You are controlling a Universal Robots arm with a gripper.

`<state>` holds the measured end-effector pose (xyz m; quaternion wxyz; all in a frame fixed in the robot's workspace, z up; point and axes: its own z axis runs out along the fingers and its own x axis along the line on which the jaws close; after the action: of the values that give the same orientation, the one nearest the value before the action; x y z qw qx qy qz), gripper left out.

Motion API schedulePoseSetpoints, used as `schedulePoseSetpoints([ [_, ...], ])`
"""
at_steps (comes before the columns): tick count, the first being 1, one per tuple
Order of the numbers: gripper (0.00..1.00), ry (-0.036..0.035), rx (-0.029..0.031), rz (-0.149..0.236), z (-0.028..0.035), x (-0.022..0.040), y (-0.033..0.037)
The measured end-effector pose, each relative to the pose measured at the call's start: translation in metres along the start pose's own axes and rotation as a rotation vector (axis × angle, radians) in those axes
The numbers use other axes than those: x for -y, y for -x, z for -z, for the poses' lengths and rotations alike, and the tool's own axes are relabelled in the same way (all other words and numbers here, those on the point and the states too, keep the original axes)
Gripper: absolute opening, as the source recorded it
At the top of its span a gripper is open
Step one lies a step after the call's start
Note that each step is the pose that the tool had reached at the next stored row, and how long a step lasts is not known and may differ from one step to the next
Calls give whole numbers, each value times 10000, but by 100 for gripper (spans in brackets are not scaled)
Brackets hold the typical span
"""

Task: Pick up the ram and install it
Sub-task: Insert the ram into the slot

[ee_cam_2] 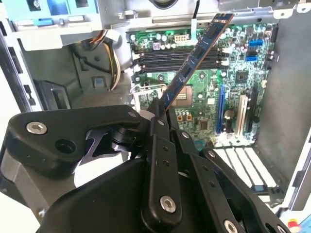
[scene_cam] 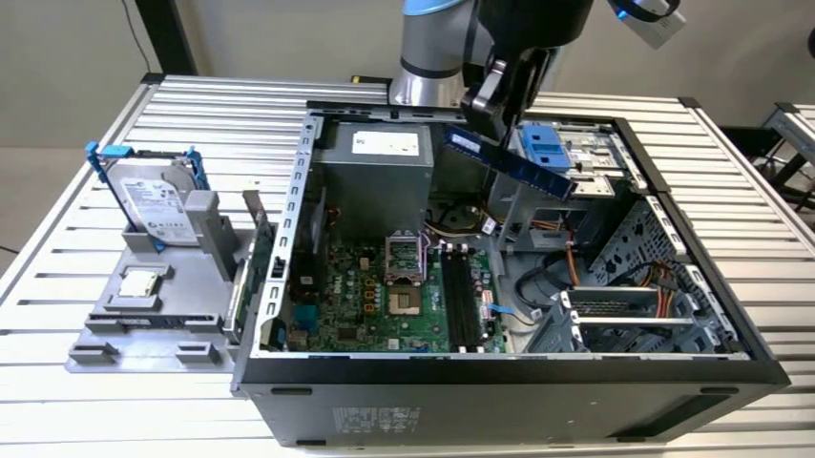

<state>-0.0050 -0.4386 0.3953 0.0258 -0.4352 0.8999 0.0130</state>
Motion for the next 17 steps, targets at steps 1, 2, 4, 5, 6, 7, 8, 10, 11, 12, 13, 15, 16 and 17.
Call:
schedulePoseSetpoints([
  [1,0,-7,0,-126,0,0,0],
  [2,0,-14,0,-249,0,0,0],
  [4,0,-29,0,-507,0,1,-1],
  [5,0,-36,1,-633,0,1,-1],
  [6,0,-44,0,-761,0,1,-1],
  [7,0,-52,0,-893,0,1,-1],
  [8,0,-59,1,-1021,0,1,-2],
  [10,0,-76,1,-1309,0,1,-2],
  [11,0,-84,1,-1455,0,1,-2],
  [12,0,-93,1,-1613,0,1,-2],
  [13,0,-103,1,-1780,0,1,-2],
  [15,0,-124,1,-2137,0,1,-2],
  [16,0,-133,2,-2310,0,1,-2],
  [17,0,-145,2,-2498,0,1,-2],
])
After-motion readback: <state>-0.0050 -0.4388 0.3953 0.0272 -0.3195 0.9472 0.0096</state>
